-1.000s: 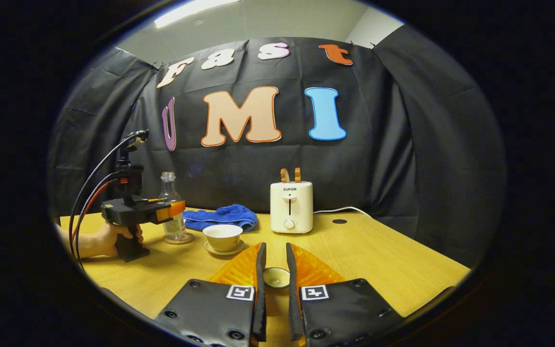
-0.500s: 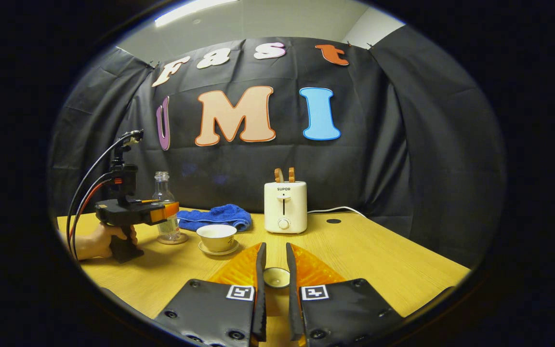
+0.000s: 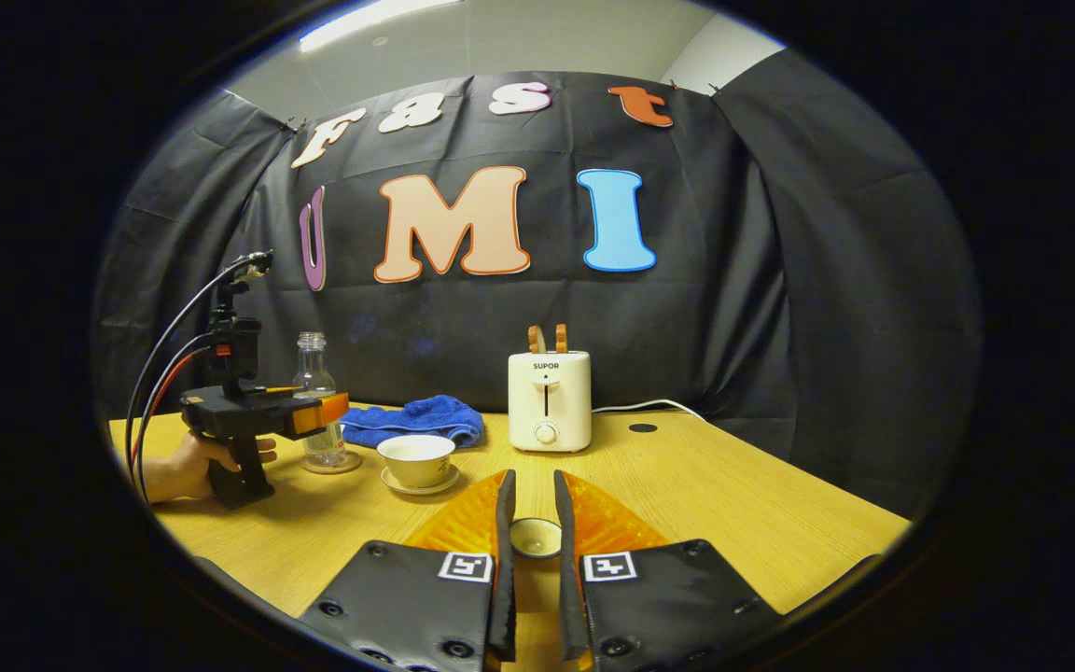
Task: Open the teacup lid with one hand, grasp the water bottle and pour water into the teacup with the other hand; after pouring, place the water bottle on the coaster and then close the teacup lid.
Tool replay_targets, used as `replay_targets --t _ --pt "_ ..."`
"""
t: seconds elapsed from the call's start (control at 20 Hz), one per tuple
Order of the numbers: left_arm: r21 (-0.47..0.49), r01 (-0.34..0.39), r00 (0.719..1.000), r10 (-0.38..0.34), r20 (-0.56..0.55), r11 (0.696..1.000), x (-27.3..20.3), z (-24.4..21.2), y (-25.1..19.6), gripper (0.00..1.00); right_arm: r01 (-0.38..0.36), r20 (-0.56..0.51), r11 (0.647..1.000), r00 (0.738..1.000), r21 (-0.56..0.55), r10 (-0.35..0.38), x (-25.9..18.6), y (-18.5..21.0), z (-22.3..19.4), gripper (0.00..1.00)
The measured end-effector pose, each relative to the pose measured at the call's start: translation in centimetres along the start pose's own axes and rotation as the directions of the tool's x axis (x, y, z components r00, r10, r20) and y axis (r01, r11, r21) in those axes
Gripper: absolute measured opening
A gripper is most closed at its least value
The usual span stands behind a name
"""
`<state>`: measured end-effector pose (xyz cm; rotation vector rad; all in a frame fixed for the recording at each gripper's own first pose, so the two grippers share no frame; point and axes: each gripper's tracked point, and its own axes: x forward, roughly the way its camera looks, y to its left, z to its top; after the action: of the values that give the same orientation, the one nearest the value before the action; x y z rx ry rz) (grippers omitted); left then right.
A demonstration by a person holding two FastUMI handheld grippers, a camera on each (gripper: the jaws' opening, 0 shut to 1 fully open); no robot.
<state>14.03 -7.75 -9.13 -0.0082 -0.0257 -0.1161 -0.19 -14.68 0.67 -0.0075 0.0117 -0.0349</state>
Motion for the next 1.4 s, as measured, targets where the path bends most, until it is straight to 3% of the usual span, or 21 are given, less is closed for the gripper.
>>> replay_targets --t 0.5,1.0,1.2,1.4 --pt "0.004 -0.033 0.999 0.033 0.000 0.999 -3.3 0.0 1.2 0.98 -0.001 0.001 1.000 1.000 -0.001 0.001 0.0 0.0 0.1 0.21" --pt "0.004 -0.031 1.000 0.031 0.004 1.000 -13.0 0.3 2.4 0.98 -0.031 0.002 1.000 1.000 0.001 0.031 0.1 0.6 0.1 0.21" --pt "0.005 -0.038 0.999 0.038 0.008 0.999 -16.3 0.5 4.2 0.97 -0.095 -0.025 0.995 0.995 0.011 0.095 2.3 3.3 -0.5 0.22" --pt "0.003 -0.042 0.999 0.042 0.004 0.999 -17.6 0.4 5.2 0.97 -0.165 -0.035 0.986 0.986 -0.014 0.165 6.5 8.6 0.6 0.21"
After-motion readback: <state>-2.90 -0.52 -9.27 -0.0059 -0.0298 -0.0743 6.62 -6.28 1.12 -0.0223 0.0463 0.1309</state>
